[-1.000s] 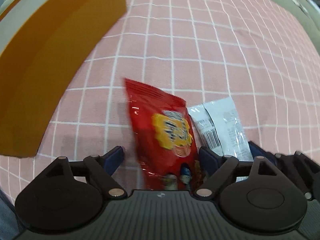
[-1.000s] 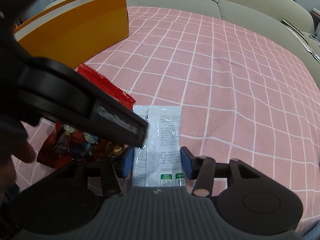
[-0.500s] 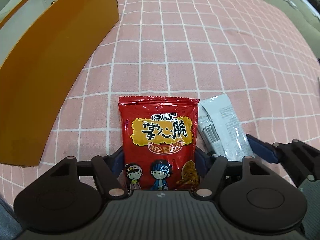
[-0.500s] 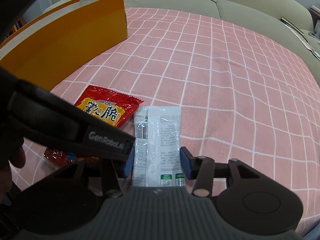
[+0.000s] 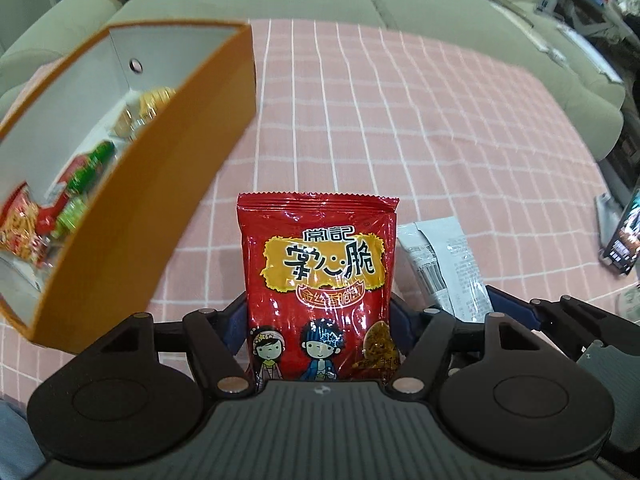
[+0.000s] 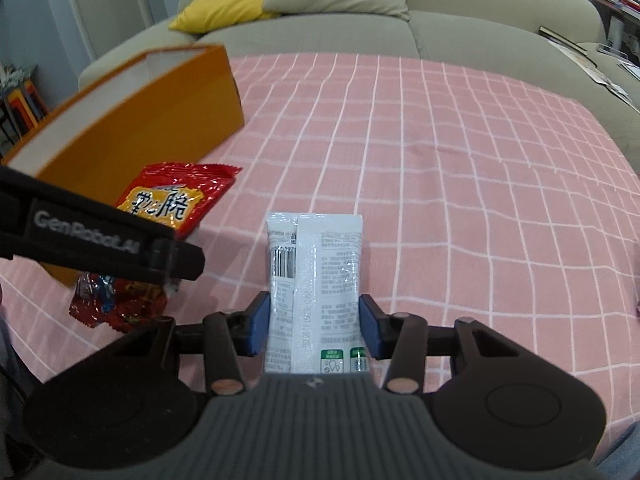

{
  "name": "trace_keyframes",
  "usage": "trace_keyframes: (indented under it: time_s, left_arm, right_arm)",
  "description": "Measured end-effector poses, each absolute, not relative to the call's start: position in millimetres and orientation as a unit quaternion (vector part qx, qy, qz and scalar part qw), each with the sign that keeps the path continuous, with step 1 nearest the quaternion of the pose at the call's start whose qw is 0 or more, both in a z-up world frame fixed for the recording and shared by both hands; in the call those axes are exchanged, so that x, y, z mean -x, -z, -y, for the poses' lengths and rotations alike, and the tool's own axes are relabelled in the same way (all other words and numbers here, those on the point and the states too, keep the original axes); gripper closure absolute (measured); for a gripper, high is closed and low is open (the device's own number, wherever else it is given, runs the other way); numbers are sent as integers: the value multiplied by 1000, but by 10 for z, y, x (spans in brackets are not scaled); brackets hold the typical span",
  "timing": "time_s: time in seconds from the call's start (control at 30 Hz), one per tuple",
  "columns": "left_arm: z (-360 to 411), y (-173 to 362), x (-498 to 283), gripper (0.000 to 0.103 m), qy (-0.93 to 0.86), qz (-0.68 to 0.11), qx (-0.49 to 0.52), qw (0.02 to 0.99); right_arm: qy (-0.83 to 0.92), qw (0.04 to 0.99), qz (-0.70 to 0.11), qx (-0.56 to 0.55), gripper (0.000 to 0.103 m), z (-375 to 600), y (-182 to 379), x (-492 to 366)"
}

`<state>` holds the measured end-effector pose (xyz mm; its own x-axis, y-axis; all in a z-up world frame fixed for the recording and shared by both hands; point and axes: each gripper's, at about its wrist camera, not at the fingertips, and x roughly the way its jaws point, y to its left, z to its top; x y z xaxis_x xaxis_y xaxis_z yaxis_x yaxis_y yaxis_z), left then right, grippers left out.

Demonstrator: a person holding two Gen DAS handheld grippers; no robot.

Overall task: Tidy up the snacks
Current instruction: 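Lift and carry the chip bag and white bar over the box with both grippers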

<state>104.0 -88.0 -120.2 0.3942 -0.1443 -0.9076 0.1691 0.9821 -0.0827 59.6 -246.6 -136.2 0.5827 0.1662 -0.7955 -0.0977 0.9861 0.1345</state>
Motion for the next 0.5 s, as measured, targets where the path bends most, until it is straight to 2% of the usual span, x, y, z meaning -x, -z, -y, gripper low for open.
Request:
trace_keyframes:
  time_s: [0.5]
  left_arm:
    - [424, 429, -1008, 25, 109, -472, 0, 875]
  right_arm:
    - [-117, 911, -388, -71, 59, 2191, 511, -737]
